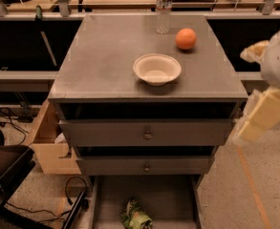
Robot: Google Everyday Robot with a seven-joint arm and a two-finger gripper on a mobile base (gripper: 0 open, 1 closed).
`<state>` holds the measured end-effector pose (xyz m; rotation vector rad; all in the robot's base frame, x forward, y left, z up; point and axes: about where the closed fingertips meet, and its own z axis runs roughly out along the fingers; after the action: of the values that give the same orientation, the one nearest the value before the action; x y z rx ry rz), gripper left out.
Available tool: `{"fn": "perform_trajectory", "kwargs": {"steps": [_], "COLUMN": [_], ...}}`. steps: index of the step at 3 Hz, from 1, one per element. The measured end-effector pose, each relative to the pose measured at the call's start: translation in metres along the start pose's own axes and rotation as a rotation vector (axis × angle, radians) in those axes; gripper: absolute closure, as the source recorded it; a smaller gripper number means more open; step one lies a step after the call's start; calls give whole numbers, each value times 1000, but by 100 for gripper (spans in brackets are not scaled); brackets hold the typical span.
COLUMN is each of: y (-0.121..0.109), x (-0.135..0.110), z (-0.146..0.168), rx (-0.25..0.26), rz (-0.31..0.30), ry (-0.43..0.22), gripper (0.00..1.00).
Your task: Pick green jalapeno chip bag from bottom drawer and place on counter
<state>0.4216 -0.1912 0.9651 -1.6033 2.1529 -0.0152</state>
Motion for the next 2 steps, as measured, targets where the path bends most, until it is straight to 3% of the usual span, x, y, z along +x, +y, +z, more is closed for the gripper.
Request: {"fn": "perform_trajectory", "kwargs": {"steps": [2], "y": [83], "x": [-30], "z": [89], "rx": [-51], "rz": [26], "ry": [-250], "gripper": [0]}}
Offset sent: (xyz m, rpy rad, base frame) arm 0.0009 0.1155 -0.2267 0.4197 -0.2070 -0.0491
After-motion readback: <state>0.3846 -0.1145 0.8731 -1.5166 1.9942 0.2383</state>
